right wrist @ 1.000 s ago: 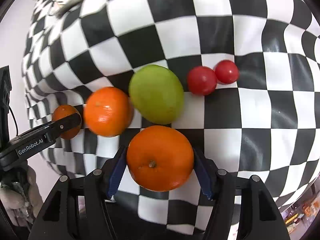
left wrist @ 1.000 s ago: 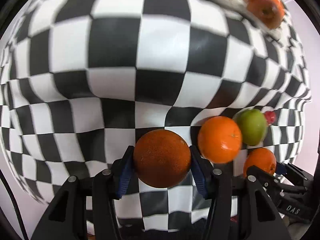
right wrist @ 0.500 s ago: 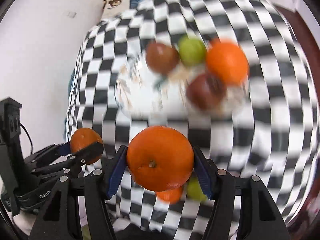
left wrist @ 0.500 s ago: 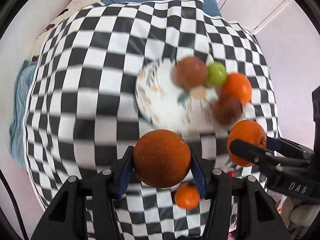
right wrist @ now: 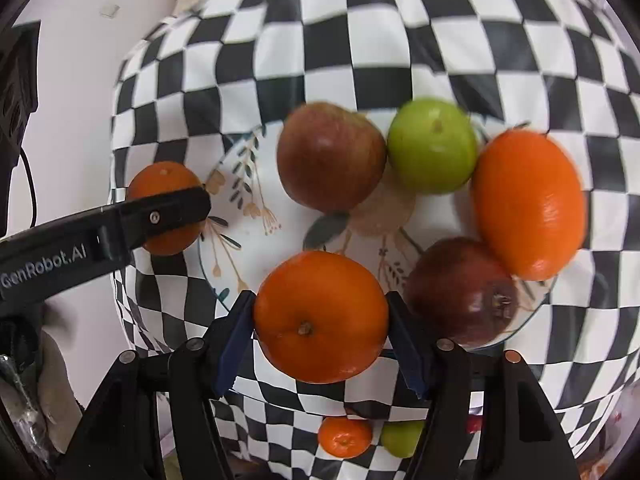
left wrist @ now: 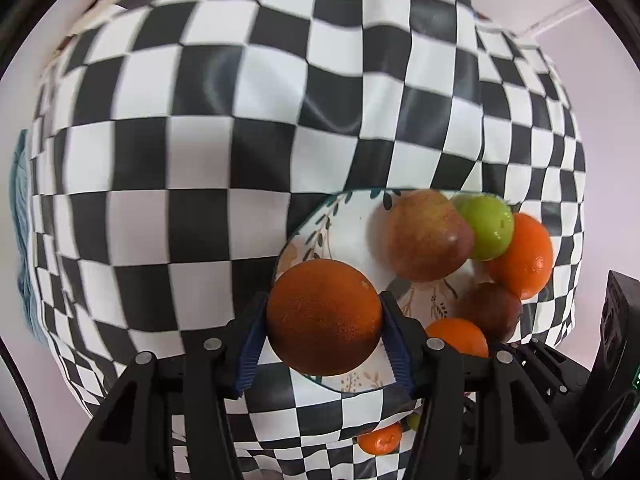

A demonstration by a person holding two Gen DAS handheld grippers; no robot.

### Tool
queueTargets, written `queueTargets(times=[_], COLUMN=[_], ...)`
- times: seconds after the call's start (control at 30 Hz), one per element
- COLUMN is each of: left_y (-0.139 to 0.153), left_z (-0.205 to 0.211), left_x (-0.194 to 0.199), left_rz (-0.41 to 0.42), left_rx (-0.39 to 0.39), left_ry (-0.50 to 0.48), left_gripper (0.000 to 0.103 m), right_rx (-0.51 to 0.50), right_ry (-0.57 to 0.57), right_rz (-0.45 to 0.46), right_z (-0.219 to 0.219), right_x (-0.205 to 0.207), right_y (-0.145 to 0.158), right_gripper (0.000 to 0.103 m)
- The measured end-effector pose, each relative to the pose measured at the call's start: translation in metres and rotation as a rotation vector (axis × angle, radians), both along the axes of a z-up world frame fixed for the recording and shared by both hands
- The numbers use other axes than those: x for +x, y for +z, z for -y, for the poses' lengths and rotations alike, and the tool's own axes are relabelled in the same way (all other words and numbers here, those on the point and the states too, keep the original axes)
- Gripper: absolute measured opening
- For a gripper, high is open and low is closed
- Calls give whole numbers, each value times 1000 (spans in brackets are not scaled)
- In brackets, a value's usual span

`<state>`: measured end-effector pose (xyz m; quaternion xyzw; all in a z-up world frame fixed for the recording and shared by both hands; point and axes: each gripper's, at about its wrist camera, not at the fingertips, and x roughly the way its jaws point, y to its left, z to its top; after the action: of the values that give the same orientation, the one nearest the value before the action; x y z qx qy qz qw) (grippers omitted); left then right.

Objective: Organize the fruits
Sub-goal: 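Lower both tangerines onto the floral plate and open both tools, then lift both tools away from the plate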

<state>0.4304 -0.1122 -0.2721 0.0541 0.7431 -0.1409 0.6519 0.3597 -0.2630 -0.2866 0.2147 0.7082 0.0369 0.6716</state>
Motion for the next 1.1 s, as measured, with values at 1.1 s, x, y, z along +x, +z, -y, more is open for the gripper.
queueTargets(times=[1.1], left_y=[101], left_z=[-46], left_x=[-108], left_rz=[406], left_rx=[18], left_ry=[82], left_gripper=[96], right_rx=[-341], right_ry=[-27], right_rz=[229], right_z=[15], right_x=[-84], right_y=[95], right_gripper=[96])
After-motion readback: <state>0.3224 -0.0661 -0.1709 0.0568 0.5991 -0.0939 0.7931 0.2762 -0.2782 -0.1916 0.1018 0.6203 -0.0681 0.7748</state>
